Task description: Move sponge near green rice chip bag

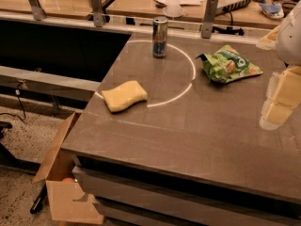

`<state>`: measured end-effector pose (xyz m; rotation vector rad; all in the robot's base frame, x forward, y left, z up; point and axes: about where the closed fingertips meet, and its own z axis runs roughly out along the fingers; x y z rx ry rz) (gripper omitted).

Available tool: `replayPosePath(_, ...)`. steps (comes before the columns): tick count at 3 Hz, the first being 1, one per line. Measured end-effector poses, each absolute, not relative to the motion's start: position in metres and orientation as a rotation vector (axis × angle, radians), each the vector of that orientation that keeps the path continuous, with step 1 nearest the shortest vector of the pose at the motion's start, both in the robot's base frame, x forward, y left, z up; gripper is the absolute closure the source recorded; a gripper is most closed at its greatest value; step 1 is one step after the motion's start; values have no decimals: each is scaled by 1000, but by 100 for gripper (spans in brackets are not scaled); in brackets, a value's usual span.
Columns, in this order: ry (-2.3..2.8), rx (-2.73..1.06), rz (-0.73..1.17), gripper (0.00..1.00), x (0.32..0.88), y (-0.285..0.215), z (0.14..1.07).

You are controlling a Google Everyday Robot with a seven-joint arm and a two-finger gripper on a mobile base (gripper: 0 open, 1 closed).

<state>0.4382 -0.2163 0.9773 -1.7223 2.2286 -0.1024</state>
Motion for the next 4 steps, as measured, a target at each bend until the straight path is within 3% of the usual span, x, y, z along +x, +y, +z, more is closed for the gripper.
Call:
replayPosePath(1, 2224, -1713, -87, 0, 438, -215, 977)
replayPosePath(3, 1997, -1396, 333, 0, 444, -179, 935)
replayPosePath(4, 1848, -1239, 523, 0, 442, -134, 913)
